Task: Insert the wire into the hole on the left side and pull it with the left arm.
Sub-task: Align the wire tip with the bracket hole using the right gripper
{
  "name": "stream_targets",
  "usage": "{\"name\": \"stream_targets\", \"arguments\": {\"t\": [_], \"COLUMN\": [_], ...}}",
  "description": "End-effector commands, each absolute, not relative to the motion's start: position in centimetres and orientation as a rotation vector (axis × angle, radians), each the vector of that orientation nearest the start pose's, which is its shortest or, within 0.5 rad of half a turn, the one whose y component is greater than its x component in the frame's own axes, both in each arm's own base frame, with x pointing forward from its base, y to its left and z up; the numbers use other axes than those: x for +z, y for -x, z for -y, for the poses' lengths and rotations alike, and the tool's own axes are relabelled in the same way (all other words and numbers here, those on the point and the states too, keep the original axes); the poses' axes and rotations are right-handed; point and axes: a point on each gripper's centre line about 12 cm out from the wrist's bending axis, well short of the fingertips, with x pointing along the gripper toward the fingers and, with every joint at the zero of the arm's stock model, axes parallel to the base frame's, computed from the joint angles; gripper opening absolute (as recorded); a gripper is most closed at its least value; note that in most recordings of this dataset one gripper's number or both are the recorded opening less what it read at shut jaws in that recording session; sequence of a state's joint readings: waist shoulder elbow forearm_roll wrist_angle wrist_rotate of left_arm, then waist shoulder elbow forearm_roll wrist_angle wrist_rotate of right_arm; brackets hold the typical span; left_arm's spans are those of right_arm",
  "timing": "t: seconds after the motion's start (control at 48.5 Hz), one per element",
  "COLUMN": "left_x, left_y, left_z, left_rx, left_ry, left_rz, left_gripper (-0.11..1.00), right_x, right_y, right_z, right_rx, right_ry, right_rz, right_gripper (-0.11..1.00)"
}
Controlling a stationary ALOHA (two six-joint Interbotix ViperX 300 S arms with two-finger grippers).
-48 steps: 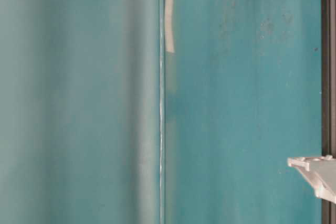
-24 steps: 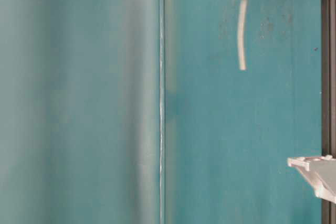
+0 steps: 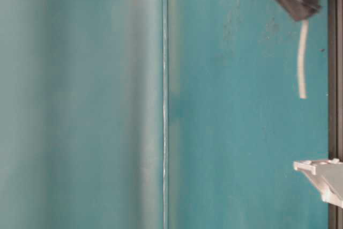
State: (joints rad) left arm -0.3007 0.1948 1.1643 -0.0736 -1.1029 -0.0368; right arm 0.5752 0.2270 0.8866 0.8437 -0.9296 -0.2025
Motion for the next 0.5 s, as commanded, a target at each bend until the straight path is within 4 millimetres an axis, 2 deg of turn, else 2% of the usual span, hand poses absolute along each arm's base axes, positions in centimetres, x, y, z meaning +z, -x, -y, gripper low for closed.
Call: {"name": "stream_targets", "arguments": {"t": [0.0,0.474], "left_x": [9.1,9.1], "left_y": [-28.5,-28.5], "left_z": [8.3,8.3], "left_rx": [-0.233,-0.233], "left_ry": [0.028,0.026], "left_rz": [-0.236,-0.236], "left_gripper": [0.62,0.62], "right_x": [10.8,9.5], "right_y": [-33.4,-33.5], "right_z": [-13.4,-13.3], "right_rx": [-0.121,-0.14], "right_ry": [-0.177,-0.14], "right_rz": [-0.262,-0.251], "right_gripper": [0.05,0.05]}}
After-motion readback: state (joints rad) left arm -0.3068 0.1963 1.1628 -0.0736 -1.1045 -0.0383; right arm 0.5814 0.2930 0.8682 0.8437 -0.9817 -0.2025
